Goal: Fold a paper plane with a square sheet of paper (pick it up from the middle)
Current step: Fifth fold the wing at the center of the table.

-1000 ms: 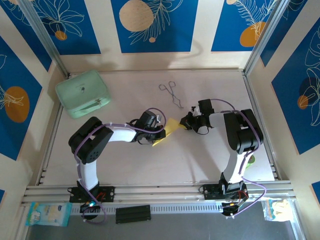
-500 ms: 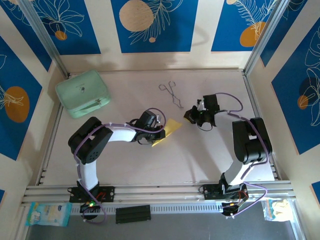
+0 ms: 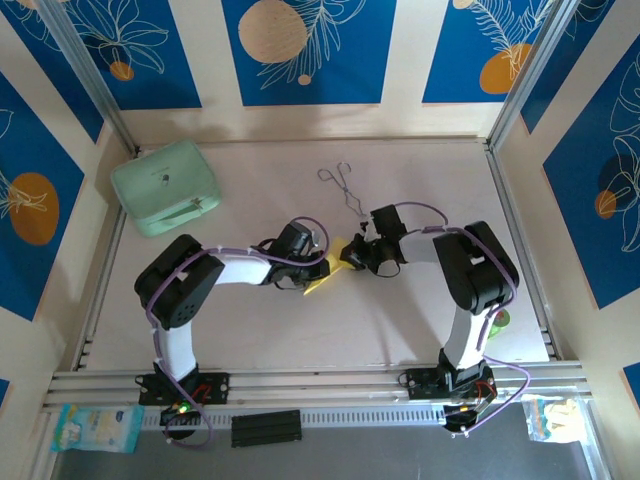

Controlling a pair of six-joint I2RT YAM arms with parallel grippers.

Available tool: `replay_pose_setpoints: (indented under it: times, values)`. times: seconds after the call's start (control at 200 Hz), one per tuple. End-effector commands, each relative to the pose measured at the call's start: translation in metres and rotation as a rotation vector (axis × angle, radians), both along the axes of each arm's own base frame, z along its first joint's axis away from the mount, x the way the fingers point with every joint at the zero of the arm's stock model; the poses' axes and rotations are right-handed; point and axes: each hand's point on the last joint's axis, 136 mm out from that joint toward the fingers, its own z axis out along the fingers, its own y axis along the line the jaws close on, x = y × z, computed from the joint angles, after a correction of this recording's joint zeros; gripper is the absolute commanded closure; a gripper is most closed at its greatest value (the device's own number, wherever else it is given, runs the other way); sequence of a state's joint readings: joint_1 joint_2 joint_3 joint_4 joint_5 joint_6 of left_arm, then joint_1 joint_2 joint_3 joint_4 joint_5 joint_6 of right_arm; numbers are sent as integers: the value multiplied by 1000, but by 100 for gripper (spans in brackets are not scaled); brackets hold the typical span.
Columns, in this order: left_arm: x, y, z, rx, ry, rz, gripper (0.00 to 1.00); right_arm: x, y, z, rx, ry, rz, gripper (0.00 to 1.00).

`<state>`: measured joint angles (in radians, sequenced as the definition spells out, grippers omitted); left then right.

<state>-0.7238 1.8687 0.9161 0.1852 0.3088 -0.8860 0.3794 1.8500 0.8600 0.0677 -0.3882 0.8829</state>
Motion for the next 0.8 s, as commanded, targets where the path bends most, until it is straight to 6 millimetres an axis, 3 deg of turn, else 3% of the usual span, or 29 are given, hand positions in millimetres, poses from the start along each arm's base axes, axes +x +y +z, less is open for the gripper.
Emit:
replay_pose_setpoints:
  times: [0.0,0.175,0.28,0.56,0.795]
  values:
    - [-4,9,-3,6,42,45,100,-5,3,-11,-15,39,27,96]
    - [0,-11,28,-76,-39,-65,93,-7,-8,-28,-107,75,52,97]
    - [5,-17,35,-73,-81,-109,92,-7,-10,-29,-116,74,64,97]
    - [7,-20,12,-26,-58,-155,96,-7,-11,-30,-131,77,89,97]
    - [-4,-16,-6,-5,-9,-185,98,-7,-14,-34,-142,87,94,97]
